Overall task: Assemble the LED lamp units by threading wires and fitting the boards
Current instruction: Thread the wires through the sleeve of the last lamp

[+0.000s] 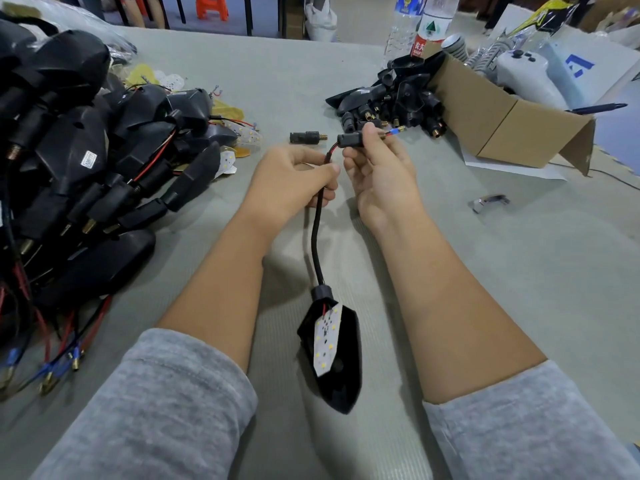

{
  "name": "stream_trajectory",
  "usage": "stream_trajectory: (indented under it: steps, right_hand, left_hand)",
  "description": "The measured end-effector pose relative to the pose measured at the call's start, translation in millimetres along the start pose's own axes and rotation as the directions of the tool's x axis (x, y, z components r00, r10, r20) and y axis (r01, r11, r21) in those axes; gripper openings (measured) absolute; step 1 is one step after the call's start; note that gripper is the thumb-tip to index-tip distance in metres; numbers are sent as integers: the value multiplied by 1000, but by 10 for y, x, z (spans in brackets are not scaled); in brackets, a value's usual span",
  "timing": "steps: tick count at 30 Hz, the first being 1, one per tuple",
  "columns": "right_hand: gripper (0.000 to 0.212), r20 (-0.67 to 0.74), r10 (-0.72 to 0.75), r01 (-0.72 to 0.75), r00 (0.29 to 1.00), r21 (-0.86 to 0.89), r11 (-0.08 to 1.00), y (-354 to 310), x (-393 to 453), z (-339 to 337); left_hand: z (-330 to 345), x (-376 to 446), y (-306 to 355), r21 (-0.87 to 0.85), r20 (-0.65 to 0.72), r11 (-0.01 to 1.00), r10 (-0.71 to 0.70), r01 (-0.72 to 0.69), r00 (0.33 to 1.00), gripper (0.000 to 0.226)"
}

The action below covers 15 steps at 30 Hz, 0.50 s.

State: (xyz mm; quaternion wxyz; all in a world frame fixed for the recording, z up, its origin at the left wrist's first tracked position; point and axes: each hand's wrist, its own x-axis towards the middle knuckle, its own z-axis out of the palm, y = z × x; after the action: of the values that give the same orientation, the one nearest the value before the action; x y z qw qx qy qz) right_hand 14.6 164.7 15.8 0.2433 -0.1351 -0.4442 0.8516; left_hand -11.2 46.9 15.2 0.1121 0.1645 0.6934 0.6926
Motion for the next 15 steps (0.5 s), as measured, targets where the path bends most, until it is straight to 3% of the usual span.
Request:
stream_trajectory:
  steps: [3,8,15]
  right_hand:
    - [8,-14,-1,2,1000,30,1000,-12,16,-10]
    - [9,13,20,-19,1000,-60,998,-38,19,-10]
    - [15,5,-30,31,1000,-211,977,-23,2,7]
  left_hand:
    - [-19,-14,-12,18,85,1000,9,-11,996,13]
    - [-41,35,-57,120,83,990,66,-76,994,22]
    - [-38,19,-72,190,39,973,129,-134,991,10]
